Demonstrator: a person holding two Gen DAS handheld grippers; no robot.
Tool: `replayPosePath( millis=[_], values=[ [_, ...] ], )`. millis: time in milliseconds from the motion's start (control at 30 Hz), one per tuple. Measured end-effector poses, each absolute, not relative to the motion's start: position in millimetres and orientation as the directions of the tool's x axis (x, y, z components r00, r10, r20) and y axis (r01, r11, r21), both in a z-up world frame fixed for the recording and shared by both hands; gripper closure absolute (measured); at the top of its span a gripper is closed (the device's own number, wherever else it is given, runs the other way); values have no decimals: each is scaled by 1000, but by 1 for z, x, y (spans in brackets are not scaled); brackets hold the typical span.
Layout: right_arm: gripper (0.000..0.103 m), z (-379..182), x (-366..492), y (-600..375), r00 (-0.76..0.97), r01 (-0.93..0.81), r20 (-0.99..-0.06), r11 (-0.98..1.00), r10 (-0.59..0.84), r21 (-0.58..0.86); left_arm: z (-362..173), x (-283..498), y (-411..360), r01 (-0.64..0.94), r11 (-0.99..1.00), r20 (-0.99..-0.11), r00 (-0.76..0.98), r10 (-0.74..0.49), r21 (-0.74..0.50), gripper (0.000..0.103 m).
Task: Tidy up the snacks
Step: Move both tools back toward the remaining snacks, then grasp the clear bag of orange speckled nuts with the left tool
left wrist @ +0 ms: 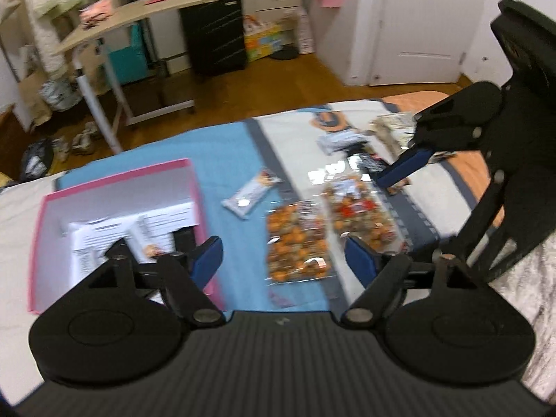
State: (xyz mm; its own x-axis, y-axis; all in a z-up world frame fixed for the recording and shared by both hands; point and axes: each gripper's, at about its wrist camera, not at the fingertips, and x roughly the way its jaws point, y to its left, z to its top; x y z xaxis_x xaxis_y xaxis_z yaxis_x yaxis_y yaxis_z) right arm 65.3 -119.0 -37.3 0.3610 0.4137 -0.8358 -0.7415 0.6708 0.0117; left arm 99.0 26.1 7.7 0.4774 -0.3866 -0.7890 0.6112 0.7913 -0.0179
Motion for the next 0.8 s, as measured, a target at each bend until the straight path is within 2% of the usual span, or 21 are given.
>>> replayPosePath(
  millis=[167,300,467,633,800],
  values=[
    [26,-75,54,-137,343,-770,-811,637,475,48,-37,106,6,595,796,-797,428,-426,-106,17],
    [26,-113,62,-145,298,-746,-821,656,487,118,-70,118,-11,575,813,-823,415,-389,-94,17],
    [28,-150,81,-143,235,-720,-839,668,490,188,-96,136,-32,536,844,-851,438,-290,-11,17],
    [31,-180,92,-139,205,-653,-834,707,512,273,-126,158,-40,511,859,-866,415,-278,-30,17],
    [35,-203,90,-126,235,-599,-855,761,463,248,-158,170,-39,478,878,-892,382,-242,-33,20]
  ],
)
